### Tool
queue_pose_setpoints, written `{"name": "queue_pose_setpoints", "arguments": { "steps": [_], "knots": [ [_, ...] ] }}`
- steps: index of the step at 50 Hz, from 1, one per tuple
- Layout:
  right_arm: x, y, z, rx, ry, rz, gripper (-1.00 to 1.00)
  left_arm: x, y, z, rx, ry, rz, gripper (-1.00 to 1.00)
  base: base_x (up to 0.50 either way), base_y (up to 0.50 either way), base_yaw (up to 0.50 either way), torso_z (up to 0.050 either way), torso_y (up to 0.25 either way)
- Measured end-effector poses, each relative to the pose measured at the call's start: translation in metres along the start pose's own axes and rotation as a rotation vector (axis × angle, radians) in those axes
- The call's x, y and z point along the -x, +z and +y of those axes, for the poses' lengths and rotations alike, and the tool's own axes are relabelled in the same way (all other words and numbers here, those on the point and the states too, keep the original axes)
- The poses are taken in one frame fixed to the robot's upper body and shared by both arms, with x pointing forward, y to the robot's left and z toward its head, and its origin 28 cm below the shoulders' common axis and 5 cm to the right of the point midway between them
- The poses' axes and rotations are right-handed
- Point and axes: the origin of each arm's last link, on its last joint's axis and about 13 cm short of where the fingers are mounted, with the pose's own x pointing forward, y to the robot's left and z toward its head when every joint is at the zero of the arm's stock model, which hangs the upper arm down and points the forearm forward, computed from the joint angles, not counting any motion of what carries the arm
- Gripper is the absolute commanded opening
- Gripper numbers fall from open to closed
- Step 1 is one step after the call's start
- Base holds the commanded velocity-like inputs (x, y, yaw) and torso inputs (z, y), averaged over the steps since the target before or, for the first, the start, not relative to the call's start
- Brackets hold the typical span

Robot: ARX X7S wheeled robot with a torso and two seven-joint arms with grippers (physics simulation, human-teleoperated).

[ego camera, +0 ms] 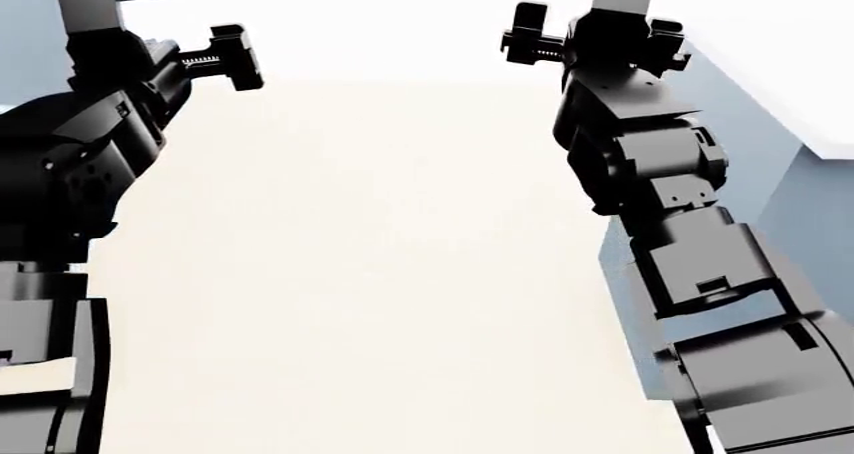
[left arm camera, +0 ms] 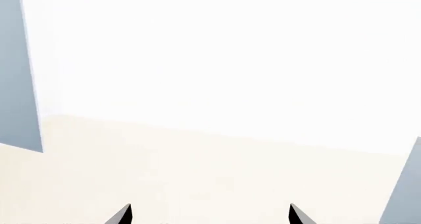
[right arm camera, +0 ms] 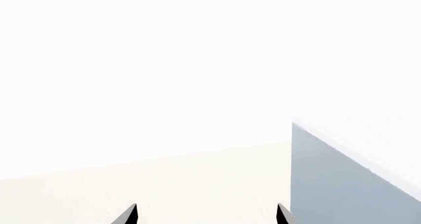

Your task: Pick the lemon from the counter and place it in the cabinet.

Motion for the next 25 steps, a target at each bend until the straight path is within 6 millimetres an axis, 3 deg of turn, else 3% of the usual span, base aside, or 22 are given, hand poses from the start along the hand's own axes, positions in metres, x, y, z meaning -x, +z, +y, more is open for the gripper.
{"name": "queue_pose_setpoints", "arguments": {
  "steps": [25],
  "knots": [
    [0.0002, -0.0001, 0.0001, 0.001, 0.001, 0.003, 1.0, -0.0006, 0.0001, -0.0001, 0.002, -0.001, 0.002, 1.0, -0.5, -0.02, 0.0, 0.0, 0.0]
  ]
}}
